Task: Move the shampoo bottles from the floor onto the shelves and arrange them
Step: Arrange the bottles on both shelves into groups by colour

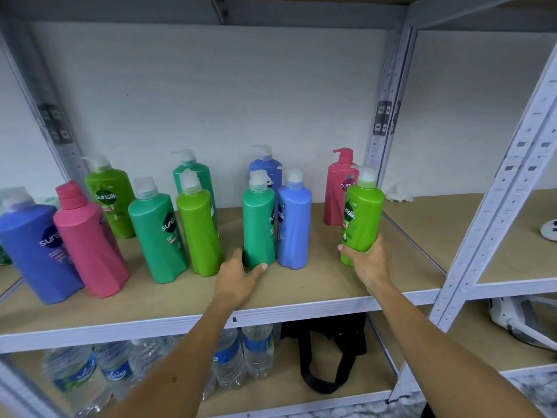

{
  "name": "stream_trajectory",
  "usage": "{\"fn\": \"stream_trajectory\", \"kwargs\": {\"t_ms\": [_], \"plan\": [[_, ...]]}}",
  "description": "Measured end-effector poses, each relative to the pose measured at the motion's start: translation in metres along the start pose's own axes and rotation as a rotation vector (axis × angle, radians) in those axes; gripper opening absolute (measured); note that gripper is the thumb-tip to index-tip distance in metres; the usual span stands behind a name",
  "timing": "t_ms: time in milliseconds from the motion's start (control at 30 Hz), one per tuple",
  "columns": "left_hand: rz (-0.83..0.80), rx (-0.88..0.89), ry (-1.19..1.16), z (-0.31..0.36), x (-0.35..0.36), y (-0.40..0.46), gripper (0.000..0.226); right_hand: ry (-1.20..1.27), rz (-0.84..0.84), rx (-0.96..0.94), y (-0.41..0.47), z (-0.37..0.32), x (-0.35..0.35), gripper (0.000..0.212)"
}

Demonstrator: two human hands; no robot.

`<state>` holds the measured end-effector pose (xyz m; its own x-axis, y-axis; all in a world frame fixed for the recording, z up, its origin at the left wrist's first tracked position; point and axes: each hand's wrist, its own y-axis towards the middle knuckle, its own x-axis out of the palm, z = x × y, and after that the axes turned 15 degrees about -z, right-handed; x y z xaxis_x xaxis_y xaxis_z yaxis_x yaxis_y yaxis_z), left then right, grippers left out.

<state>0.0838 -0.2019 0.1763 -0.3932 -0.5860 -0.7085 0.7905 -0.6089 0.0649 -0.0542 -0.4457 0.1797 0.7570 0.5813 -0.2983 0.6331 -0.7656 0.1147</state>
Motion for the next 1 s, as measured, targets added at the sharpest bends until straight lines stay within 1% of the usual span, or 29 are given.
{"fn": "stream_trajectory", "kwargs": {"t_ms": [133, 267, 333, 400, 533, 700, 867, 933, 1000], "plan": [[0.023, 0.004, -0.004, -0.001, -0.001, -0.006, 0.046, -0.032, 0.008, -0.013, -0.013, -0.004, 0.0, 0.066], [0.016, 0.034, -0.085, -0.011, -0.004, -0.021, 0.055, -0.078, 0.028, -0.037, -0.042, -0.007, 0.006, 0.061], [0.022, 0.008, -0.1, -0.019, -0.007, -0.032, 0.058, -0.095, 0.024, -0.027, -0.057, -0.007, 0.012, 0.061], [0.043, -0.017, -0.085, -0.027, -0.012, -0.043, 0.055, -0.105, 0.015, -0.031, -0.073, -0.009, 0.02, 0.06], [0.094, -0.011, -0.078, -0.047, -0.03, -0.066, 0.044, -0.126, -0.048, -0.075, -0.106, -0.022, 0.043, 0.059], [0.23, -0.096, -0.133, -0.079, -0.068, -0.083, 0.033, -0.16, -0.168, -0.153, -0.136, -0.046, 0.09, 0.061], [0.457, -0.24, -0.202, -0.115, -0.106, -0.1, 0.024, -0.147, -0.313, -0.217, -0.157, -0.065, 0.152, 0.062], [0.534, -0.29, -0.238, -0.129, -0.121, -0.103, 0.022, -0.146, -0.365, -0.229, -0.164, -0.074, 0.177, 0.063], [0.586, -0.304, -0.26, -0.139, -0.134, -0.104, 0.025, -0.141, -0.409, -0.242, -0.171, -0.082, 0.203, 0.064]]}}
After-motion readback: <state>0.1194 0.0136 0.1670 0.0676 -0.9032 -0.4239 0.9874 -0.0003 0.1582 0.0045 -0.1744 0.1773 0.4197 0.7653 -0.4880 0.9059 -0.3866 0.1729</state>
